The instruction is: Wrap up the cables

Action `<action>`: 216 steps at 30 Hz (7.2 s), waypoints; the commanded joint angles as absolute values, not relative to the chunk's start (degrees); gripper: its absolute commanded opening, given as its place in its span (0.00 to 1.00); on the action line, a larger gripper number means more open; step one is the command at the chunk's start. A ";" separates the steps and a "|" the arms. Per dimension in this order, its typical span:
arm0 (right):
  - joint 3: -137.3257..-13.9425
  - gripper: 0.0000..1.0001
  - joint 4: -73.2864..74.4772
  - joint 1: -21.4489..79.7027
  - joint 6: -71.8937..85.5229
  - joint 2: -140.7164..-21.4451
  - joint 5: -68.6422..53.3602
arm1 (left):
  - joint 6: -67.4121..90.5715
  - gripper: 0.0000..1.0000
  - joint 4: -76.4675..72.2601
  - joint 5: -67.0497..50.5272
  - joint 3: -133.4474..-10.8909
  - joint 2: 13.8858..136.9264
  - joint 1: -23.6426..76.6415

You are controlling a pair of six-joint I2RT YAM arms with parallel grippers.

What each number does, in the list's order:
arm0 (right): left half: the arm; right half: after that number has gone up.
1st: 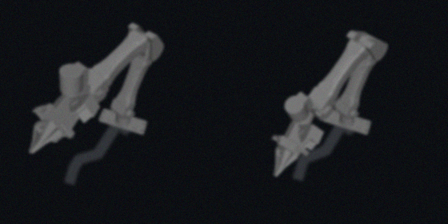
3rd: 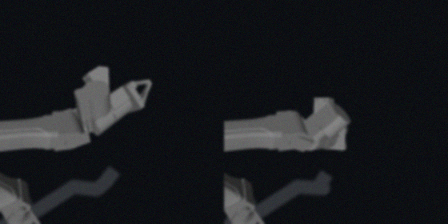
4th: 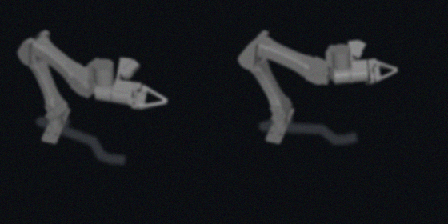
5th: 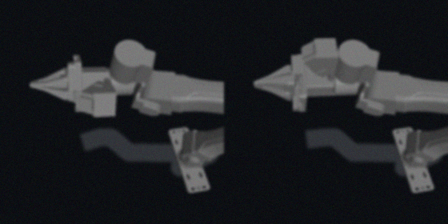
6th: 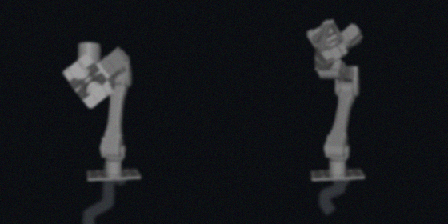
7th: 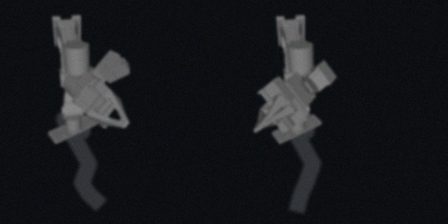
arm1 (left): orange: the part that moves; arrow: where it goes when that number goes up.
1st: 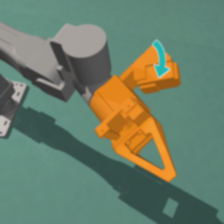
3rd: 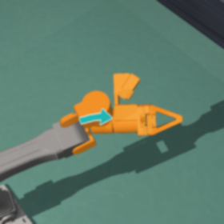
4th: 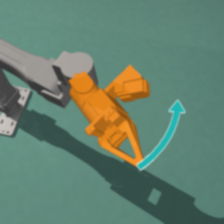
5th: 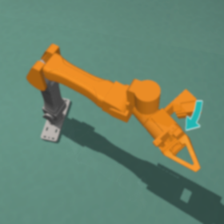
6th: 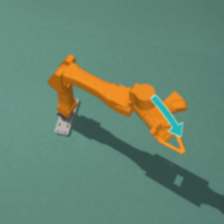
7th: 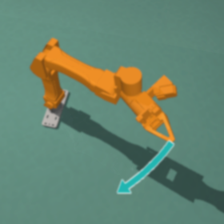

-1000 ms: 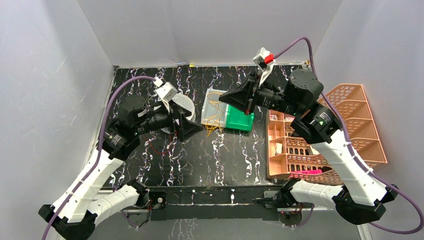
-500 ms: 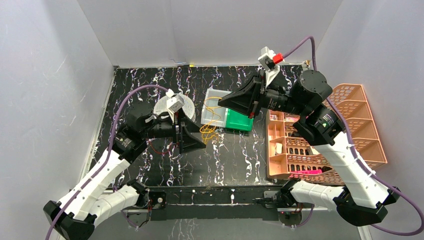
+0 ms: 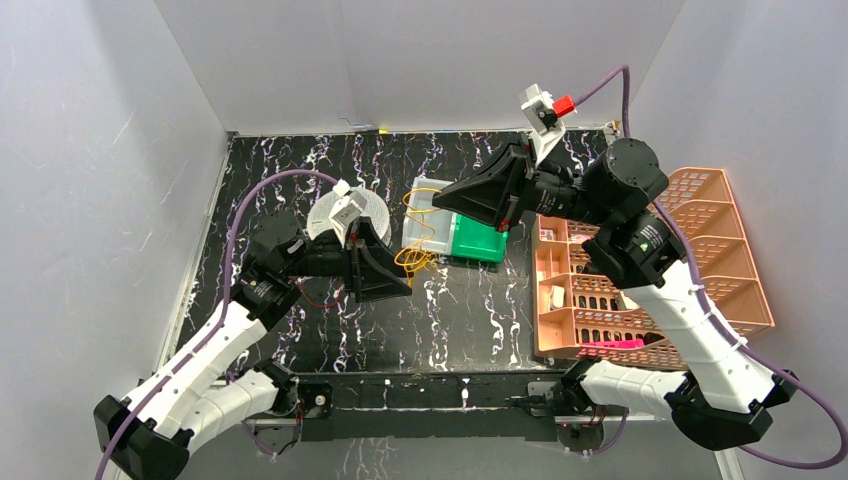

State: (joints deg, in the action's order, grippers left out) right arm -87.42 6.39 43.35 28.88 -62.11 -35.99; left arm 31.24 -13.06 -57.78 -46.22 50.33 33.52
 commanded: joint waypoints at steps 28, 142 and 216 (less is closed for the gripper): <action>-89.85 0.00 13.06 43.32 19.61 -52.11 -7.25 | 16.05 0.00 18.96 -57.43 -52.56 39.82 33.77; -61.86 0.00 -1.25 55.28 9.01 -60.56 -38.70 | 10.15 0.66 37.03 -36.12 -70.85 47.87 33.77; -77.97 0.00 -4.44 55.26 9.72 -57.79 -54.51 | 63.29 0.16 -33.76 -68.85 -28.62 50.32 44.54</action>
